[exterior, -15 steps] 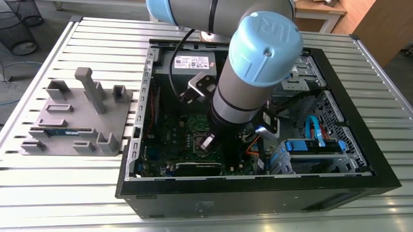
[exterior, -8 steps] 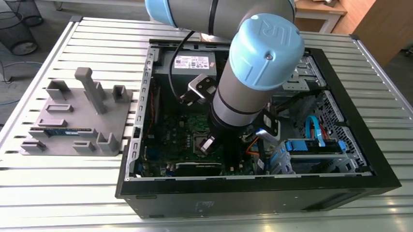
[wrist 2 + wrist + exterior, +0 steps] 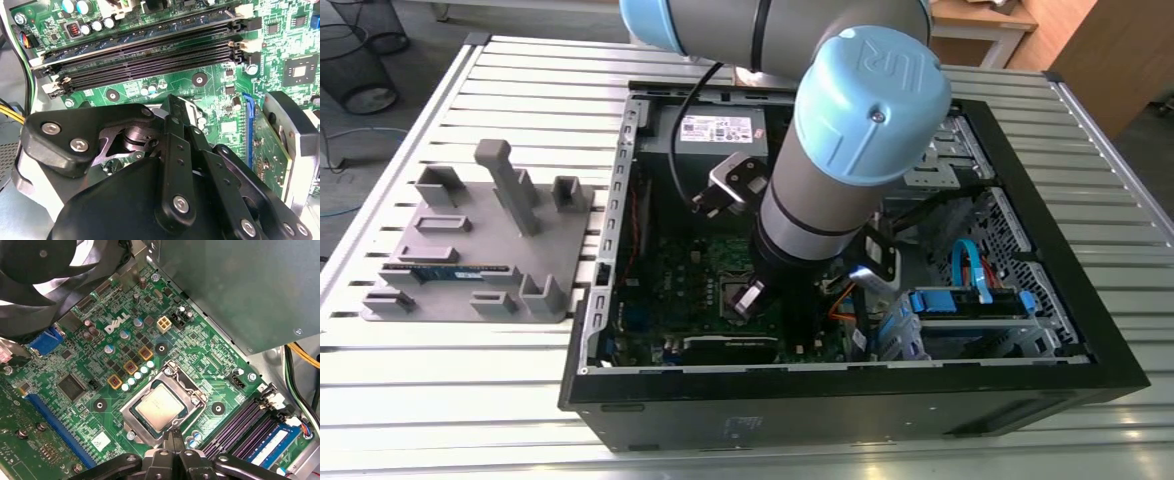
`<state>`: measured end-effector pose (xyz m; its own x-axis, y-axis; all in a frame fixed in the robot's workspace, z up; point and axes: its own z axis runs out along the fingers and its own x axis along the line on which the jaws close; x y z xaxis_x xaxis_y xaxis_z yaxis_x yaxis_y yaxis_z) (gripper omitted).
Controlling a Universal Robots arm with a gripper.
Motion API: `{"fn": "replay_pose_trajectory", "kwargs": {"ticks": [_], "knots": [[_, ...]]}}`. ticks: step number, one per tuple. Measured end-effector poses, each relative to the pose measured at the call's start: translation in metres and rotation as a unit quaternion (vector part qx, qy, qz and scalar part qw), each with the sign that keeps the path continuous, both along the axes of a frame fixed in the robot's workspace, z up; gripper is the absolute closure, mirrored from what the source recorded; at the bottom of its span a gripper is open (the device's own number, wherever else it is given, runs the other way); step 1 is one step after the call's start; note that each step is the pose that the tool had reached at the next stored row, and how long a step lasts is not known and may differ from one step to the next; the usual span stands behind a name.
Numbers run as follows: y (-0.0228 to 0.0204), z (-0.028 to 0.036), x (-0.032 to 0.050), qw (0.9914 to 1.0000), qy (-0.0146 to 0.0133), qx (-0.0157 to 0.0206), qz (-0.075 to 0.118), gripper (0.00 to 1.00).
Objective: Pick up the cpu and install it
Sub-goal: 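Install the first cpu locking lever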
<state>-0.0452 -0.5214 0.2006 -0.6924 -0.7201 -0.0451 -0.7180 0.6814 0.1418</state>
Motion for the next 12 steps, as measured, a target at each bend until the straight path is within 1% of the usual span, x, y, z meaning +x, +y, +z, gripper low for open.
{"fn": "replay_pose_trajectory", "kwargs": {"ticks": [7, 10, 12], "knots": [[0.0003, 0.0079, 0.0000, 1.00000, 0.0000, -0.0001, -0.002, 0.89], [0.0013, 0.0091, 0.0000, 1.00000, 0.0000, -0.0001, -0.003, 0.89], [0.0027, 0.0097, 0.0000, 0.99999, 0.0000, 0.0000, -0.004, 0.89]]}}
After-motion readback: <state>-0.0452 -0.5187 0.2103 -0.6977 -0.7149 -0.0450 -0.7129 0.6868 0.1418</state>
